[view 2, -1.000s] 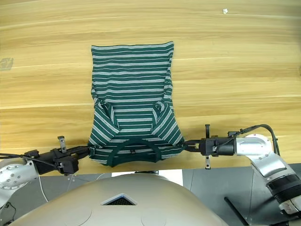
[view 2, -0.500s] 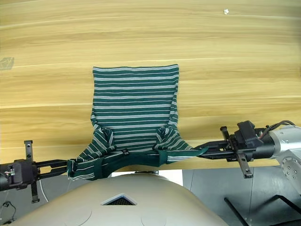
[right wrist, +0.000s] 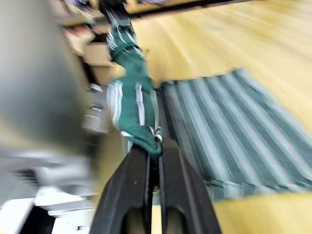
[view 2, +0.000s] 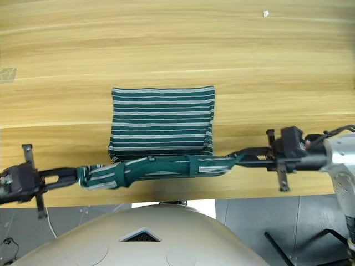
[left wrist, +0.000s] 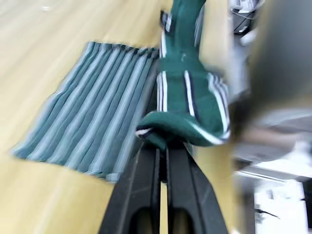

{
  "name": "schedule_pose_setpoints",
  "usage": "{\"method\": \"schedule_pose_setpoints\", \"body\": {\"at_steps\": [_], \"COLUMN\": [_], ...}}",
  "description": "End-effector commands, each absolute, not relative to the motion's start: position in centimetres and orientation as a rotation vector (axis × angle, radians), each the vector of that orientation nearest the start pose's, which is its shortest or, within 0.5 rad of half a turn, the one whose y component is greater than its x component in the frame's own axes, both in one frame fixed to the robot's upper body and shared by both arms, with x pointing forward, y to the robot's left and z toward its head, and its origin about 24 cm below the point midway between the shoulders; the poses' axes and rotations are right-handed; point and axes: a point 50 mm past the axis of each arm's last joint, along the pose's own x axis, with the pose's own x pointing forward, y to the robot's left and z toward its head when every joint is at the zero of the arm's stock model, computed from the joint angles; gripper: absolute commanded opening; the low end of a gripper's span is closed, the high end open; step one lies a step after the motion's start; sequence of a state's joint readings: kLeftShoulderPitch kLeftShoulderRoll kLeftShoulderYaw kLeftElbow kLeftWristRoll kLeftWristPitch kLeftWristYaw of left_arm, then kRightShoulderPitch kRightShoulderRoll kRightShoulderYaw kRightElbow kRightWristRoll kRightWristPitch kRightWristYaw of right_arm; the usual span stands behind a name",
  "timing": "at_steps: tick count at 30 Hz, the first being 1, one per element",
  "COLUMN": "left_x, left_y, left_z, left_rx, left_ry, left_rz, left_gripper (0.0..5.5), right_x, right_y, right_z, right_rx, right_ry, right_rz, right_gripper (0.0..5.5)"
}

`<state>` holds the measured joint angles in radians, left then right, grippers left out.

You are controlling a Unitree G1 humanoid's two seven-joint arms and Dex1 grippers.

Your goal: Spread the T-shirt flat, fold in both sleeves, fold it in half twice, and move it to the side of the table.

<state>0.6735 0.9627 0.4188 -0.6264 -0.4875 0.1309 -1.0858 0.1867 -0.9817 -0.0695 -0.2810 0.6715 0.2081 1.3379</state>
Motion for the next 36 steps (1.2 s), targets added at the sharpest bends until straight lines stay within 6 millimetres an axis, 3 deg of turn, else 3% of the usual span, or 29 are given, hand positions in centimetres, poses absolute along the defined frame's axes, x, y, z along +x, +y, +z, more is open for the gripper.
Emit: {"method": "schedule_pose_setpoints", "body": {"at_steps": [1,5,9,17,18,21,23,26,29,32,36], "left_x": [16.4,19.6,22.0,24.3,24.2,24.2,25.0,26.8,27.2,26.5,25.9], "left_y": [23.8,22.9,22.5,21.9,21.9,22.1,22.6,24.7,26.6,27.5,26.5], "left_z": [12.1,10.8,9.2,7.1,6.9,6.6,6.4,5.7,5.4,4.8,5.4], "left_rx": [0.475,0.427,0.396,0.361,0.361,0.345,0.324,0.261,0.125,0.107,0.11], "left_ry": [0.298,0.266,0.274,0.297,0.303,0.309,0.297,0.282,0.26,0.265,0.21], "left_rz": [-0.94,-0.829,-0.741,-0.715,-0.719,-0.693,-0.59,-0.29,-0.106,-0.048,-0.09], "left_gripper": [0.0,0.0,0.0,0.0,0.26,0.69,1.01,1.52,1.52,1.52,1.52], "right_x": [23.0,27.0,29.1,29.6,29.6,29.8,30.3,31.5,31.7,31.2,30.0], "right_y": [-22.8,-21.8,-21.4,-20.9,-20.8,-20.9,-21.2,-22.2,-22.7,-22.0,-19.6], "right_z": [10.1,9.5,8.7,6.9,6.7,6.4,6.4,6.4,5.8,5.4,5.6], "right_rx": [-0.322,-0.396,-0.408,-0.404,-0.403,-0.395,-0.395,-0.475,-0.53,-0.517,-0.451], "right_ry": [0.265,0.167,0.13,0.151,0.161,0.172,0.155,0.122,0.107,0.067,-0.039], "right_rz": [1.283,1.134,1.073,1.08,1.086,1.054,0.981,0.796,0.706,0.726,0.892], "right_gripper": [0.0,0.0,0.0,0.0,0.0,0.65,1.02,1.6,1.6,1.6,1.6]}}
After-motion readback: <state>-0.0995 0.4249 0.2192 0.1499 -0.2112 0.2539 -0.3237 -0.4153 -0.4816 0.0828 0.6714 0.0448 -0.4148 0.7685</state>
